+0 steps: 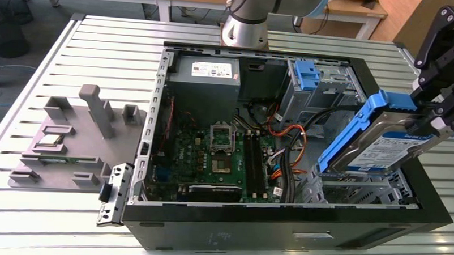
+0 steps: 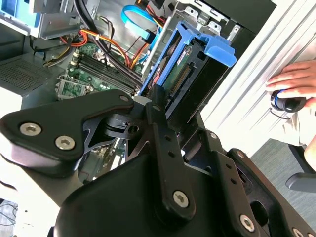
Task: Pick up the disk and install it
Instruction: 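Insert the disk into the insertion slot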
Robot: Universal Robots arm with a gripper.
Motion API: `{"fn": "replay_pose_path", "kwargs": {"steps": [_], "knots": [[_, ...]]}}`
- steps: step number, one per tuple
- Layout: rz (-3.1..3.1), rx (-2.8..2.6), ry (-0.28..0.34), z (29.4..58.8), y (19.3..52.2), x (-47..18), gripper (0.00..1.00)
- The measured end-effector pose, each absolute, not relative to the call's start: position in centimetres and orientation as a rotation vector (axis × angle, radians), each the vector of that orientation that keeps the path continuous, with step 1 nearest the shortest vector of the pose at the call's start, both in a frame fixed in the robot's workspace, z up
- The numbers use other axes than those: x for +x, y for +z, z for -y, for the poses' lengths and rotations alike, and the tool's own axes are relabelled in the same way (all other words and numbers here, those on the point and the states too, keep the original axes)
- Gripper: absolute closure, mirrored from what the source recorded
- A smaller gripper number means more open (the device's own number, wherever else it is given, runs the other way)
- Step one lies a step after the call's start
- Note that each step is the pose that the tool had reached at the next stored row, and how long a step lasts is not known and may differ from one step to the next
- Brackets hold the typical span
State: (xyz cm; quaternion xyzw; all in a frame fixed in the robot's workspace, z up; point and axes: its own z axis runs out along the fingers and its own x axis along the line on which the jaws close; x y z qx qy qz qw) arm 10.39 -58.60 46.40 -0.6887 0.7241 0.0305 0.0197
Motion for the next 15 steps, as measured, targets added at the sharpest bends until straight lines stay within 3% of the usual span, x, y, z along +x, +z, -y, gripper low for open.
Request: {"fn": "replay_pose_path", "kwargs": {"steps": [15], "knots": [[-2.247,-2.136,0.095,58.61,45.88,10.88,0.65]]}}
